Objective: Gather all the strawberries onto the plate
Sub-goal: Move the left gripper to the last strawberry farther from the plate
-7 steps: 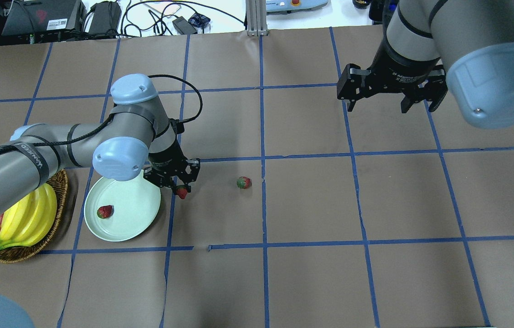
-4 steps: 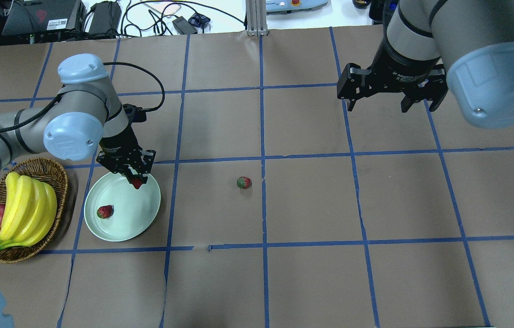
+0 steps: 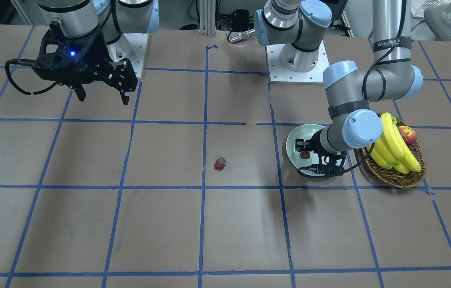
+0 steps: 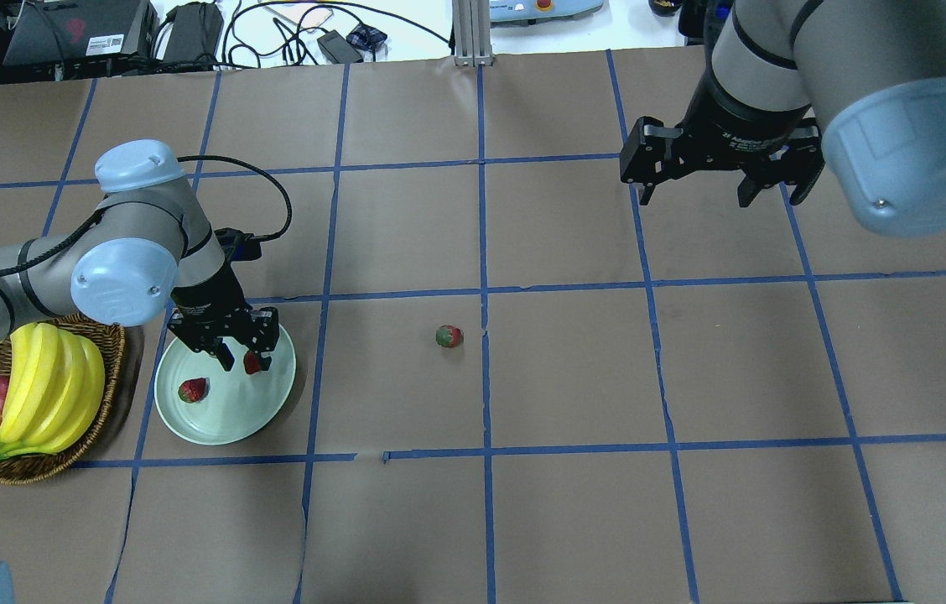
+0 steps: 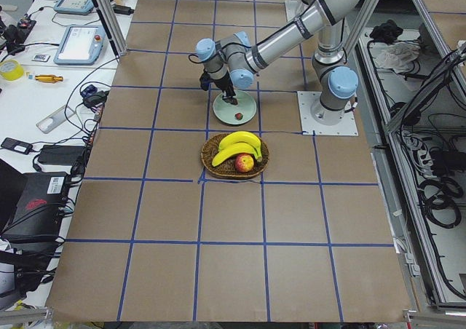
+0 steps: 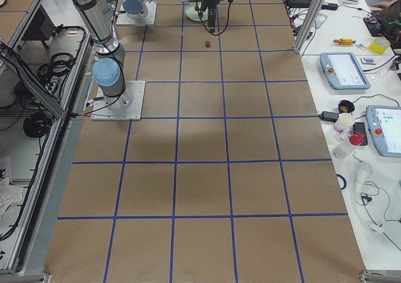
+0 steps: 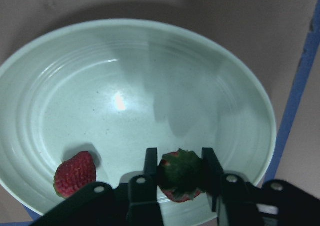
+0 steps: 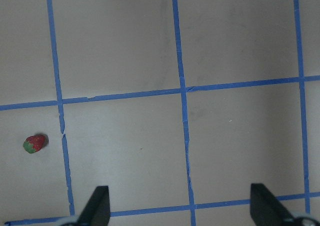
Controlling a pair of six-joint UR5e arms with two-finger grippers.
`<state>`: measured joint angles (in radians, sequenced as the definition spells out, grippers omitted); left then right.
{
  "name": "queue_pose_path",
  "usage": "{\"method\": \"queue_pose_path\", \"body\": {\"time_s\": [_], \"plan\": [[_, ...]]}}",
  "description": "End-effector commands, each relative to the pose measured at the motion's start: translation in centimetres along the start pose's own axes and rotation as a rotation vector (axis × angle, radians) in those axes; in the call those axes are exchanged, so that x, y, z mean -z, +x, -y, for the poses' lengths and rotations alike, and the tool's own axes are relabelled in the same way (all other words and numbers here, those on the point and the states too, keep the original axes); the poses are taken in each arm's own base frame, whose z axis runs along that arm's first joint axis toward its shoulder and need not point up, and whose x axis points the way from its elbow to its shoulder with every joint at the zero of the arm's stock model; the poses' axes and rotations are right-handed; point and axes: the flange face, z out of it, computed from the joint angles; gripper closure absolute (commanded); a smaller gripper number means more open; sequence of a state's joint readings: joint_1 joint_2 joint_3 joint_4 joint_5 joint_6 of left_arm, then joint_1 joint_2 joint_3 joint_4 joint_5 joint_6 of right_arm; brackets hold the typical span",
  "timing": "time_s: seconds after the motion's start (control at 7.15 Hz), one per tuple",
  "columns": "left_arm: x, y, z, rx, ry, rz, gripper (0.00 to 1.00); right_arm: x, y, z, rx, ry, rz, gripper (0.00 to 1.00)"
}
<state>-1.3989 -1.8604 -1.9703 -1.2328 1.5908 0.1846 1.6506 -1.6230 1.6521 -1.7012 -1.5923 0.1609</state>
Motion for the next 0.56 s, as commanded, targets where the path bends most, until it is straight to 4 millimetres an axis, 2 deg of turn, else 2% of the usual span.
{"method": "queue_pose_path", "body": {"time_s": [0.0,0.28,0.42], "plan": [[0.9,3.7,0.3,0.144,0.031,-0.094,0.00,0.1,0.0,-0.1,0.001,0.000,0.000,0.00],[1.9,10.5,1.2,0.302,0.039,-0.225,0.00,0.1,0.0,-0.1,0.003,0.000,0.000,0.00],[1.8,12.6,1.7,0.366,0.024,-0.337,0.00,0.2,0.0,-0.2,0.003,0.001,0.000,0.00]]}}
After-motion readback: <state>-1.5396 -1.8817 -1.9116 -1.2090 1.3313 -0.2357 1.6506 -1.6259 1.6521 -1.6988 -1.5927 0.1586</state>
